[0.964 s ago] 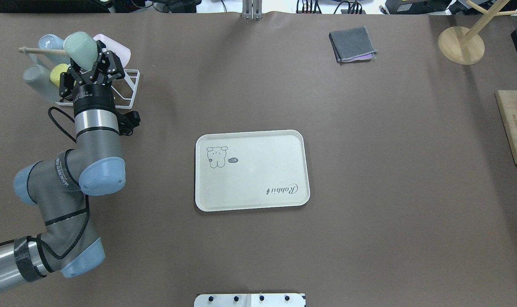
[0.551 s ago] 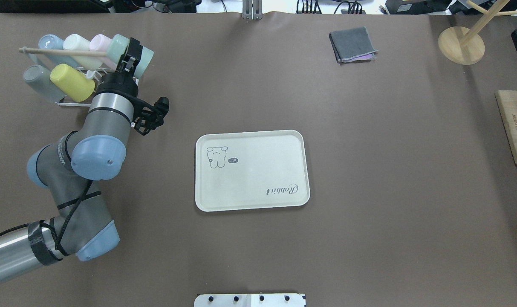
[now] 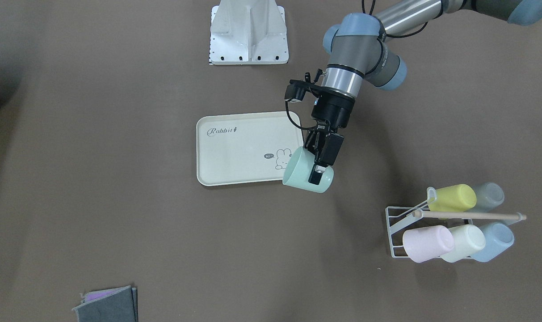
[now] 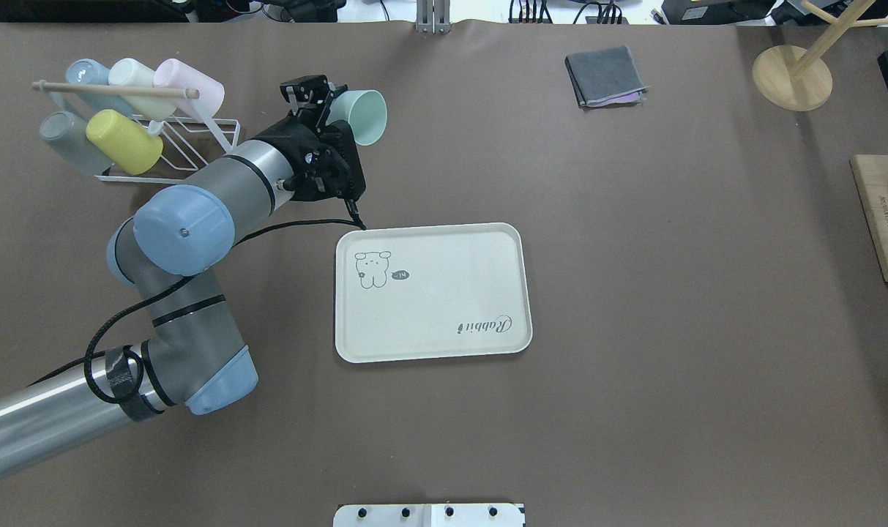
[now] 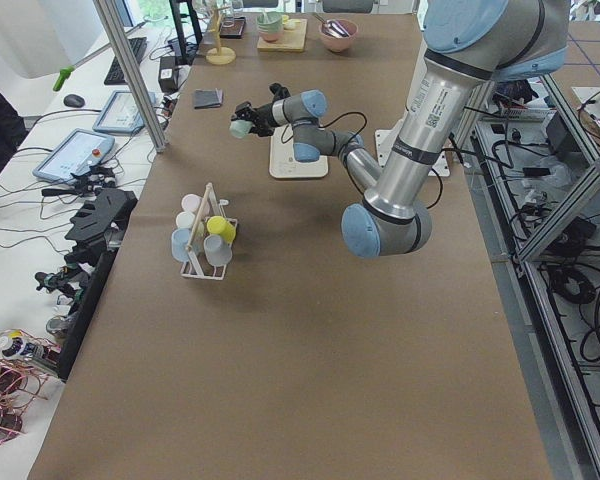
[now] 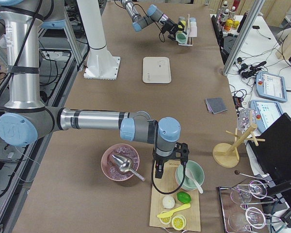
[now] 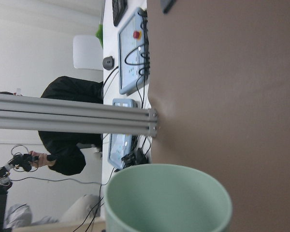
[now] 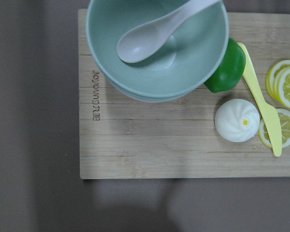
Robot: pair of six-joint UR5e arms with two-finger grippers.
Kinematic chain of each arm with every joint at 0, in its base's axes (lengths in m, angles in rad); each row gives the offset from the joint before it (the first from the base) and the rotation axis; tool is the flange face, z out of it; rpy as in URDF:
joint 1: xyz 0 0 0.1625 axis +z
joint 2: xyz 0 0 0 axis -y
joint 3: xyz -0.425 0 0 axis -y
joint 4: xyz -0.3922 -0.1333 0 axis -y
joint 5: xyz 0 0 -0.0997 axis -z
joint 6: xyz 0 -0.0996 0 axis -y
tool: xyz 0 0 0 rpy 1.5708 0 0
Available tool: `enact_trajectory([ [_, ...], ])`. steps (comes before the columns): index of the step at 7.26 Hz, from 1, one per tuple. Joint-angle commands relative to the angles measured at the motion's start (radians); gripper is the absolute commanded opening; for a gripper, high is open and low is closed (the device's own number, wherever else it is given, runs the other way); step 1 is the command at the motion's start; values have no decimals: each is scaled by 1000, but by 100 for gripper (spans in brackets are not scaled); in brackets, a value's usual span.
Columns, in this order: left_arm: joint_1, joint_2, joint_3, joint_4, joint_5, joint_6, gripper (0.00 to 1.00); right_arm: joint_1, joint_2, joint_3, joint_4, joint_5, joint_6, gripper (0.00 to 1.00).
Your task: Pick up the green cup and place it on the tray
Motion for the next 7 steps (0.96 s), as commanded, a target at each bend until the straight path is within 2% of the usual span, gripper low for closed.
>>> enact_trajectory([
  [1,1,-9,138,-321,-153,-253,0,1,-2,12,0,0,-13,100],
  [3,4,-38,154,-391,-274,-578,0,-1,-2,8,0,2,-12,100],
  [4,4,-62,215,-458,-324,-626,0,0,-2,6,0,2,-10,100],
  [6,25,-91,342,-592,-364,-698,0,1,-2,8,0,2,-10,100],
  [7,30,-111,350,-603,-387,-772,0,1,-4,8,0,3,-12,100],
])
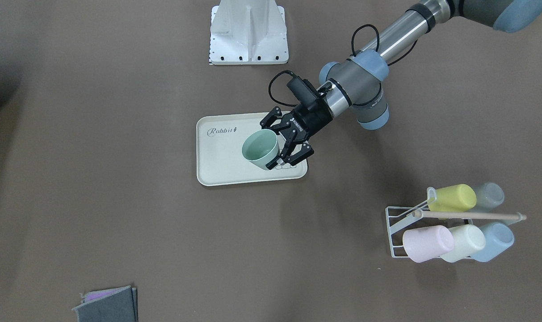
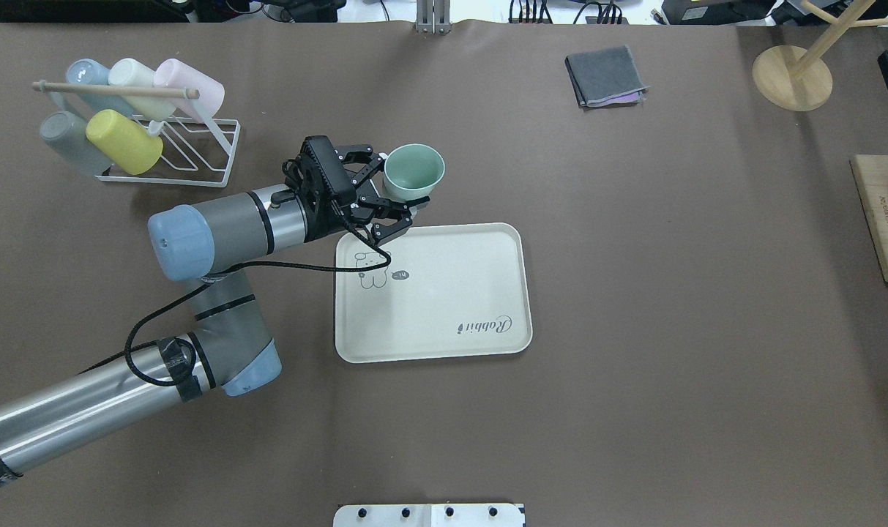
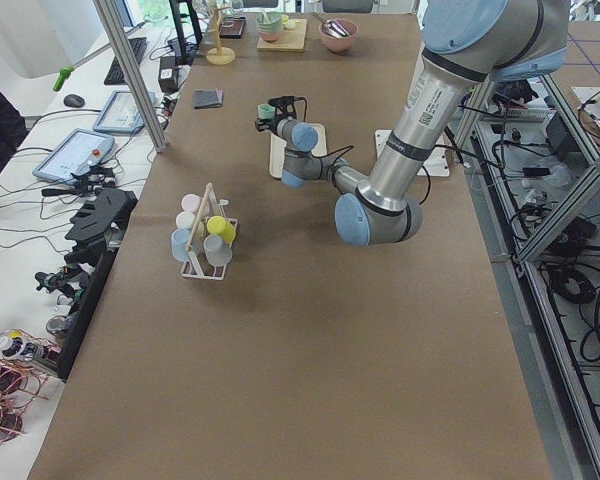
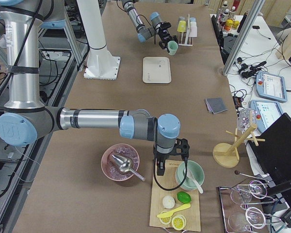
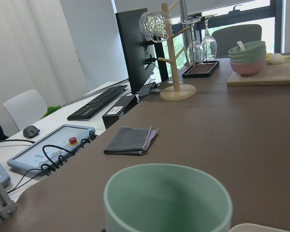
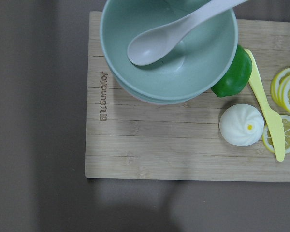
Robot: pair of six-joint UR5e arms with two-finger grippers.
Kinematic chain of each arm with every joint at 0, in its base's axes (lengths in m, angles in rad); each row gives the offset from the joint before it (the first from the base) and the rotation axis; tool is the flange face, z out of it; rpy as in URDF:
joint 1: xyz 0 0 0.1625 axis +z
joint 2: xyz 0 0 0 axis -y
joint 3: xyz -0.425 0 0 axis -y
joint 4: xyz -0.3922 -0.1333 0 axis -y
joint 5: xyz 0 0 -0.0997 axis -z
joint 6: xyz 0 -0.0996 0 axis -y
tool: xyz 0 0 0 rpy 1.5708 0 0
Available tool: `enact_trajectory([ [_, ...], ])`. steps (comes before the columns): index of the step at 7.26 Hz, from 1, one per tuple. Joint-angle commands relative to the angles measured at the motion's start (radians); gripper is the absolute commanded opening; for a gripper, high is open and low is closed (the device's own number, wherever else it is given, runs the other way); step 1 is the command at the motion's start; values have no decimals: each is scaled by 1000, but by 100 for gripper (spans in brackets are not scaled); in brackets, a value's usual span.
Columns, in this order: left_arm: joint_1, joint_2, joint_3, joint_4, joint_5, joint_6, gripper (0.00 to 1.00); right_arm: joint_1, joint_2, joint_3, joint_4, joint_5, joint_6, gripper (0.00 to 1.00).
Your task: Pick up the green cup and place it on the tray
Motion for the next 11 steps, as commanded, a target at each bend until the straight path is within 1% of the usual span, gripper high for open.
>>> enact_trajectory([
  [1,34,-46,78,-70,-33,-136,0,0,-3,-2,0,1,-1,100],
  [2,70,-75,175,-177,-27,-141,0,0,-1,-5,0,0,-1,100],
  [3,81,-74,211,-205,-26,-139,0,0,-3,-6,0,0,-3,100],
  [4,101,-66,222,-208,-23,-145,0,0,-3,-6,0,1,-3,100],
  [6,104,-72,228,-211,-24,-194,0,0,-3,-8,0,1,-3,100],
  [10,104,-73,251,-202,-29,-204,0,0,-1,-8,0,1,-3,100],
  [11,104,-76,256,-201,-29,-193,11,0,-1,-8,0,1,-3,100],
])
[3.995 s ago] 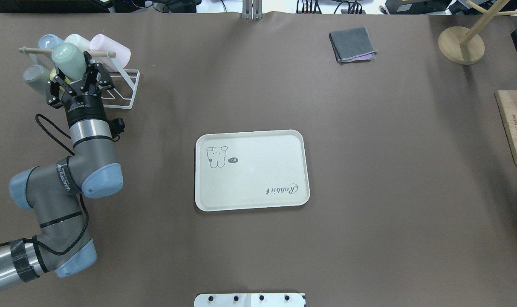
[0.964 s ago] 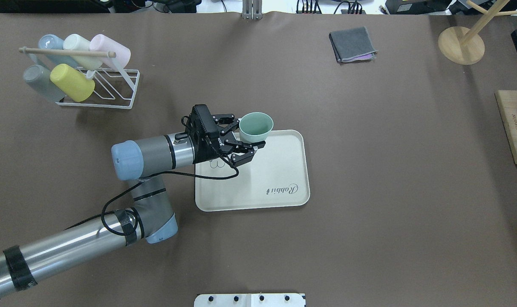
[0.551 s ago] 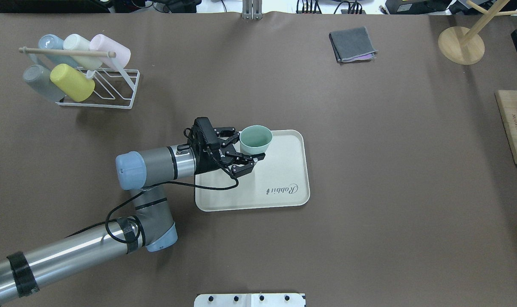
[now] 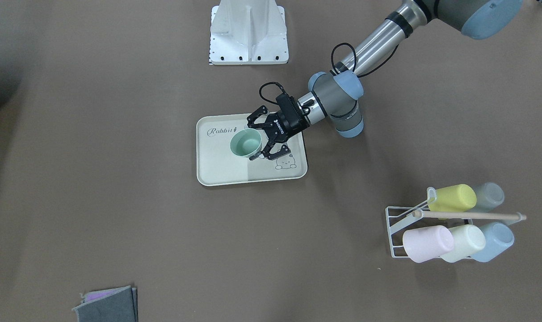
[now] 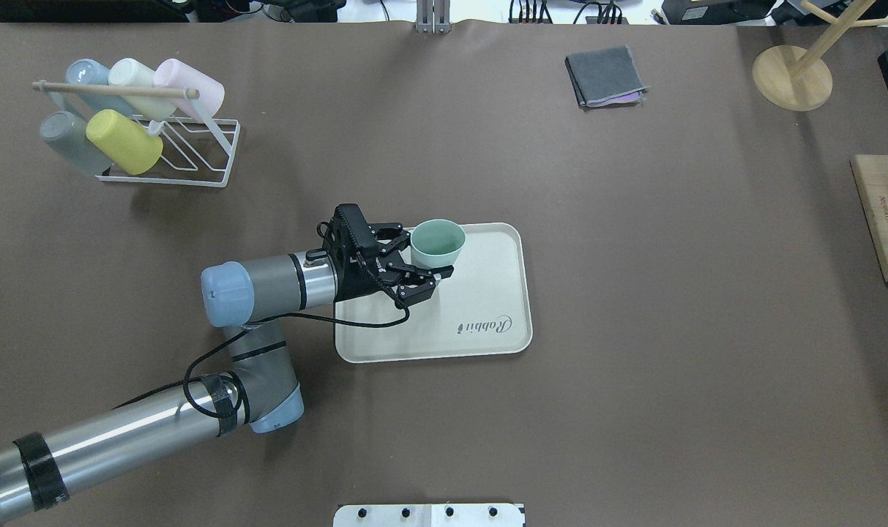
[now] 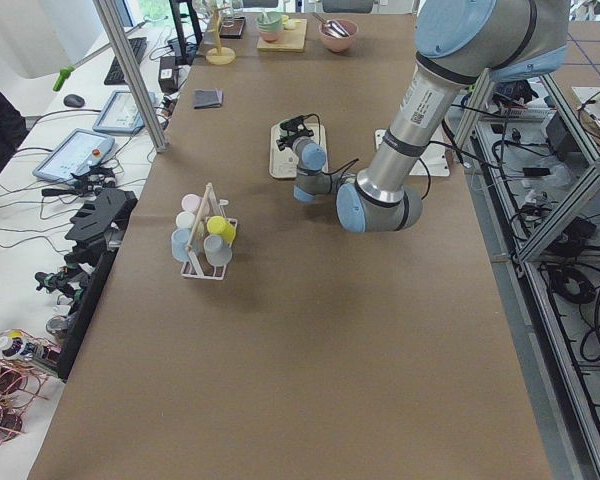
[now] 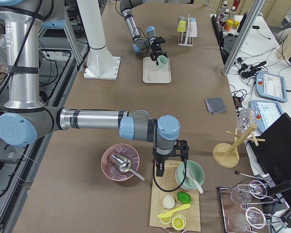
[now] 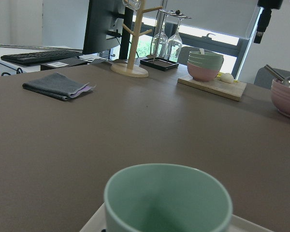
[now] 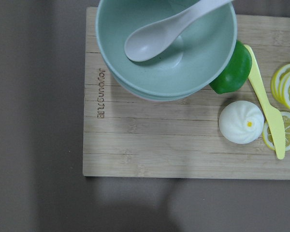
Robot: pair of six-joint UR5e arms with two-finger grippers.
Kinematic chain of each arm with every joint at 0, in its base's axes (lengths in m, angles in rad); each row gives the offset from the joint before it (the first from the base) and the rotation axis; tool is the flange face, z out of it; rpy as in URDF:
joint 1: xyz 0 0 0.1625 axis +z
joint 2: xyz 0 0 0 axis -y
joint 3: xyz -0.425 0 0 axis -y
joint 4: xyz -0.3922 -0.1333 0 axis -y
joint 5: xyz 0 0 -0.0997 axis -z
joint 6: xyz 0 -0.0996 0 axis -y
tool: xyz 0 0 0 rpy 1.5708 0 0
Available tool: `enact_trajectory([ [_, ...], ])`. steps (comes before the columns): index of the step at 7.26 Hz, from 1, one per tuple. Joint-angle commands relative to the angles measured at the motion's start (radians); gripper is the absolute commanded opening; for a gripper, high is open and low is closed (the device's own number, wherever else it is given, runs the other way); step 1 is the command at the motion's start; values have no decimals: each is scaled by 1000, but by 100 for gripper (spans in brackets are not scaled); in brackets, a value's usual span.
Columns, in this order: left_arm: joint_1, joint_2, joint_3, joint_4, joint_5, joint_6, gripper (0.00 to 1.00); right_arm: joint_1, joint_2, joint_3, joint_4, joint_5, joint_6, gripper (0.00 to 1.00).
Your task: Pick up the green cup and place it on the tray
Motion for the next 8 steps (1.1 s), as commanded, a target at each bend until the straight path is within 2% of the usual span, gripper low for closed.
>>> enact_trajectory([
  [1,0,-5,7,15,-5,10,15,0,2,0,0,0,0,100],
  [4,-1,-14,4,90,-6,7,15,0,5,0,-2,0,0,100],
  [8,-8,-13,0,98,-8,15,19,0,9,0,-2,0,2,100],
])
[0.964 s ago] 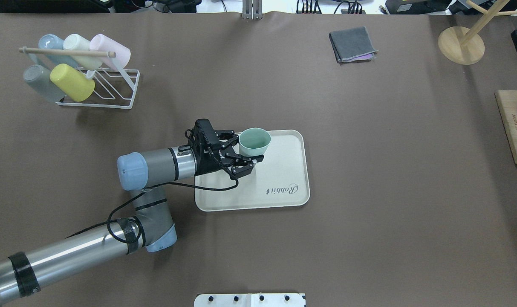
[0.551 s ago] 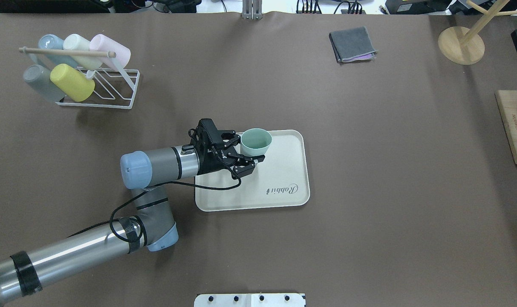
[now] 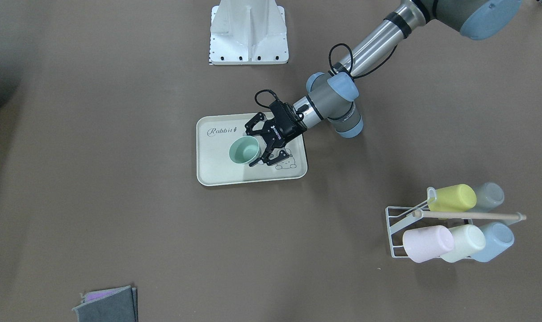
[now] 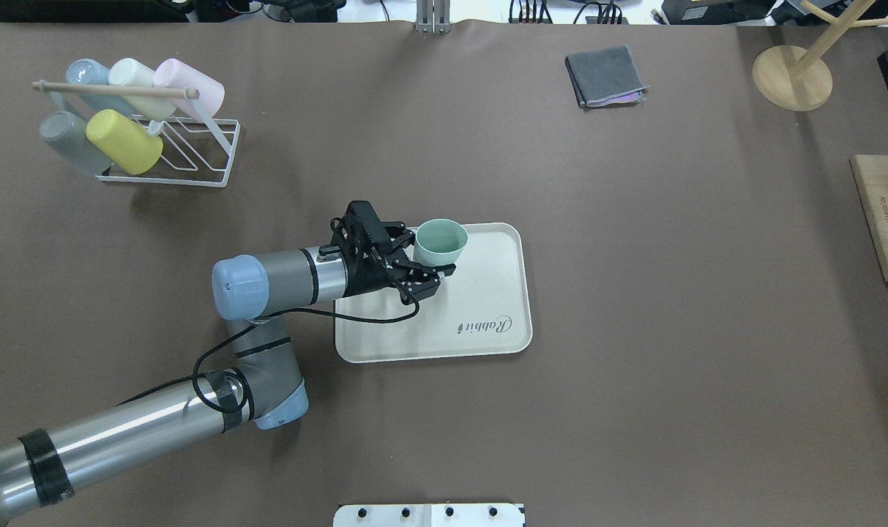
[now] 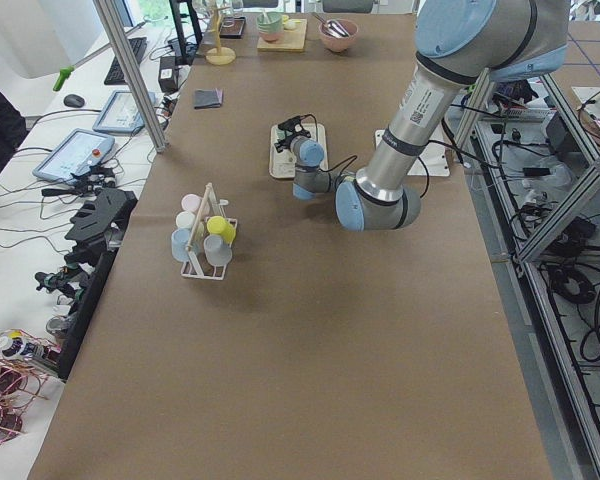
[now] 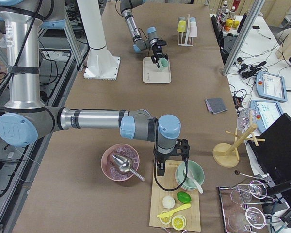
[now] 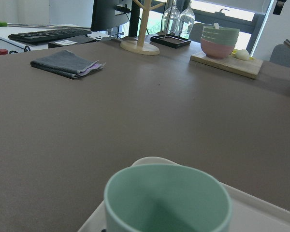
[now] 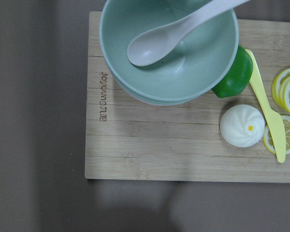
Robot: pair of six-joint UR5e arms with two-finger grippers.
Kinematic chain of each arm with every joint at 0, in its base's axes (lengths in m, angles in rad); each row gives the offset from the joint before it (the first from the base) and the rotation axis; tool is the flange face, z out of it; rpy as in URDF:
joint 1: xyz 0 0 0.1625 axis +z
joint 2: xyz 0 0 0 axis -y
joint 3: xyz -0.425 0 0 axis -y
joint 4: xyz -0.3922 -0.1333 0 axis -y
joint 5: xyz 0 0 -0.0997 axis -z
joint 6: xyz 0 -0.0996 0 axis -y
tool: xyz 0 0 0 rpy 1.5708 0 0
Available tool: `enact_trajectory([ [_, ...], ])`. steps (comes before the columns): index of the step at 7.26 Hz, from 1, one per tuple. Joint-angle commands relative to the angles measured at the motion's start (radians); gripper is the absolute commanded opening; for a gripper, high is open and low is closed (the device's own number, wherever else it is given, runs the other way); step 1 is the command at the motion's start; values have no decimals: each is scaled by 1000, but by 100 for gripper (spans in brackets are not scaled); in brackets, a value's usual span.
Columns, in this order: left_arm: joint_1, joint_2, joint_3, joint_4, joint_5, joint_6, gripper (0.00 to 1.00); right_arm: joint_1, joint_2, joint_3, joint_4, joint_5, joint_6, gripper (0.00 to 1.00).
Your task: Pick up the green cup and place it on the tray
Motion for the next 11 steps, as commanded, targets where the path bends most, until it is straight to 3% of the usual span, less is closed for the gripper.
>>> enact_trajectory([
  [1,-2,0,-1,1,0,4,24,-1,1,0,-2,0,1,100],
  [4,-3,0,-10,-4,0,10,44,1,7,1,0,0,-1,100],
  [5,-5,0,-14,-7,0,10,57,1,9,1,0,0,-1,100],
  [11,-12,2,-16,-13,1,10,82,1,10,8,-5,8,1,100],
])
